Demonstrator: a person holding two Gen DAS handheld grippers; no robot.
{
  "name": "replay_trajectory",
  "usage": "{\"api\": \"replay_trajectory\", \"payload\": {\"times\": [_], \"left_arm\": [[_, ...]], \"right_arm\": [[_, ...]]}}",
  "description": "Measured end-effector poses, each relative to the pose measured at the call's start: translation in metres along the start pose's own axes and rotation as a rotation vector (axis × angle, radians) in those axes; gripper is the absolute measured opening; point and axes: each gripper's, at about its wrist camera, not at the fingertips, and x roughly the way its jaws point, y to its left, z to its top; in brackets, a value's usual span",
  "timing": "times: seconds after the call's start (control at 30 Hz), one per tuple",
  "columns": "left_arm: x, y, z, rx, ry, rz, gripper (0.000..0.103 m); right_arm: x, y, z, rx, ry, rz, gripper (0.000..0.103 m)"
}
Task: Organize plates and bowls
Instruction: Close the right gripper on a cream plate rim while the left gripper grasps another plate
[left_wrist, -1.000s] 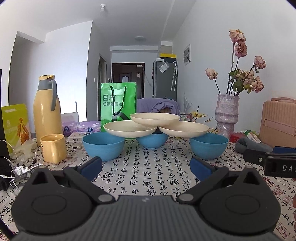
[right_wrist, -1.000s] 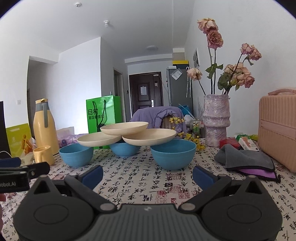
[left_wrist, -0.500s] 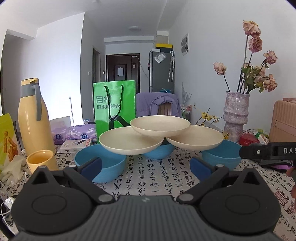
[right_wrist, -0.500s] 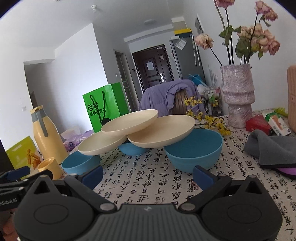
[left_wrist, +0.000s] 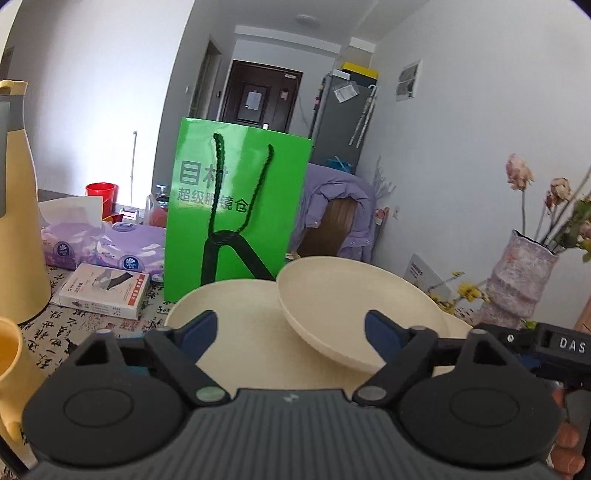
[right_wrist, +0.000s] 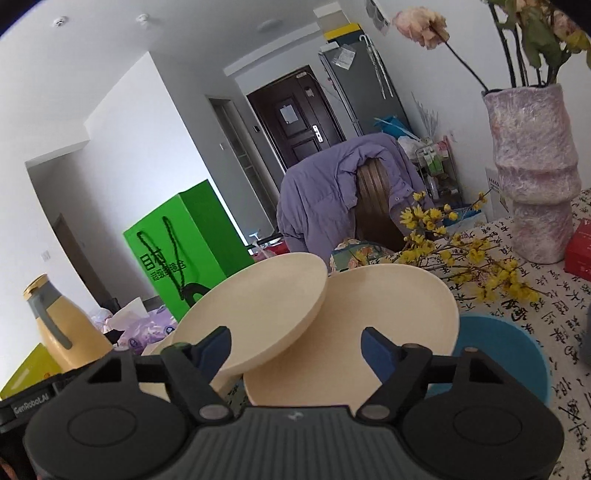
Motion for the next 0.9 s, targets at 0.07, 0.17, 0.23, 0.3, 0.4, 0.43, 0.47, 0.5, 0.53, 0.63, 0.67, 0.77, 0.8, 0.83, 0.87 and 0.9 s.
{"api": "replay_trajectory", "payload": {"times": [0.07, 0.17, 0.23, 0.3, 0.4, 0.43, 0.47, 0.5, 0.53, 0.63, 0.67, 0.77, 0.8, 0.83, 0.87, 0.9], "left_arm": [[0.026, 0.004, 0.013, -0.005, 0.022, -0.014, 0.078], [0.058, 0.010, 0.024, -0.057, 0.094, -0.027, 0.070], [0.074, 0.012, 0.026, -0.081, 0.120, -0.016, 0.065], [0.087, 0.013, 0.027, -0.096, 0.137, 0.000, 0.058], [0.100, 0.015, 0.027, -0.119, 0.168, 0.002, 0.046], [0.102, 0.015, 0.026, -0.124, 0.175, -0.007, 0.037], [0.104, 0.013, 0.026, -0.123, 0.185, -0.015, 0.030], [0.106, 0.013, 0.027, -0.124, 0.195, -0.017, 0.025], [0.107, 0.011, 0.026, -0.124, 0.201, -0.017, 0.017], [0.107, 0.007, 0.026, -0.121, 0.203, 0.002, 0.011], [0.107, 0.006, 0.025, -0.122, 0.203, 0.002, 0.010], [0.102, 0.004, 0.025, -0.132, 0.203, 0.005, 0.006], [0.100, 0.003, 0.026, -0.132, 0.205, 0.007, 0.006], [0.096, 0.001, 0.026, -0.129, 0.203, 0.007, 0.006], [0.092, -0.001, 0.027, -0.127, 0.198, 0.008, 0.006], [0.087, -0.002, 0.029, -0.130, 0.193, 0.007, 0.006]], "right_arm": [[0.020, 0.000, 0.007, 0.011, 0.004, 0.003, 0.070], [0.045, 0.000, 0.016, 0.031, 0.017, -0.017, 0.066], [0.064, -0.003, 0.020, 0.051, 0.040, -0.039, 0.060], [0.077, -0.006, 0.020, 0.065, 0.059, -0.056, 0.055], [0.091, -0.011, 0.019, 0.089, 0.082, -0.075, 0.033], [0.095, -0.012, 0.018, 0.095, 0.090, -0.079, 0.025], [0.097, -0.012, 0.018, 0.099, 0.093, -0.077, 0.022], [0.097, -0.012, 0.017, 0.099, 0.092, -0.076, 0.021], [0.098, -0.012, 0.018, 0.096, 0.088, -0.075, 0.018], [0.097, -0.011, 0.019, 0.101, 0.082, -0.090, 0.015], [0.096, -0.012, 0.019, 0.103, 0.083, -0.097, 0.014], [0.094, -0.013, 0.020, 0.102, 0.083, -0.116, 0.013], [0.093, -0.013, 0.019, 0.097, 0.082, -0.116, 0.013], [0.090, -0.013, 0.019, 0.099, 0.079, -0.114, 0.013], [0.085, -0.013, 0.020, 0.099, 0.075, -0.113, 0.013], [0.080, -0.012, 0.020, 0.096, 0.070, -0.111, 0.013]]}}
